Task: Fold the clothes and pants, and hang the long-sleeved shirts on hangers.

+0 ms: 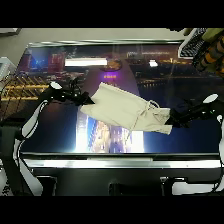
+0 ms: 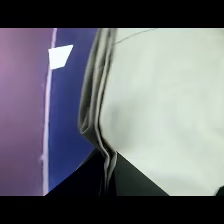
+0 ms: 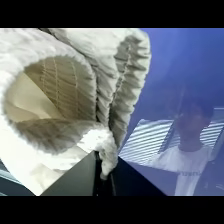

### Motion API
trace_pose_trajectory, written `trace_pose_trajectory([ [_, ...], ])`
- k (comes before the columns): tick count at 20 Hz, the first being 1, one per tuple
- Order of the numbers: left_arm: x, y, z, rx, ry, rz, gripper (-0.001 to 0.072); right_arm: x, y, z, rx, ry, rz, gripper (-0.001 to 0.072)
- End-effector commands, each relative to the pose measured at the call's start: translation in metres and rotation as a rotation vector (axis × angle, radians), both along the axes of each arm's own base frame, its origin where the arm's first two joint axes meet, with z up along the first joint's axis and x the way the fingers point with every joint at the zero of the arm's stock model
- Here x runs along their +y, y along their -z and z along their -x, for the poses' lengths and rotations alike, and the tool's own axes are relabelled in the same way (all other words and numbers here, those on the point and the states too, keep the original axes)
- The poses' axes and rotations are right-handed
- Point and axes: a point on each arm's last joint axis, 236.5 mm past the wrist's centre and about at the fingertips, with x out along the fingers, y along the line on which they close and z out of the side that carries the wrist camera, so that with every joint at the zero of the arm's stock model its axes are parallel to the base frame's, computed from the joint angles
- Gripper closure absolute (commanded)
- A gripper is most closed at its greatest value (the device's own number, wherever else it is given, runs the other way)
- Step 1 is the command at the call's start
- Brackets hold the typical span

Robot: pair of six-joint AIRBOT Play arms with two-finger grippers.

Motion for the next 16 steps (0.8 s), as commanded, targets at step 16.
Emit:
trace_pose_trajectory([
  [16, 0.043, -0.003, 0.214, 0.315, -0.219, -0.205, 0.0699, 0.030, -0.001, -0.011, -0.072, -0.147, 0.217, 0.0676],
])
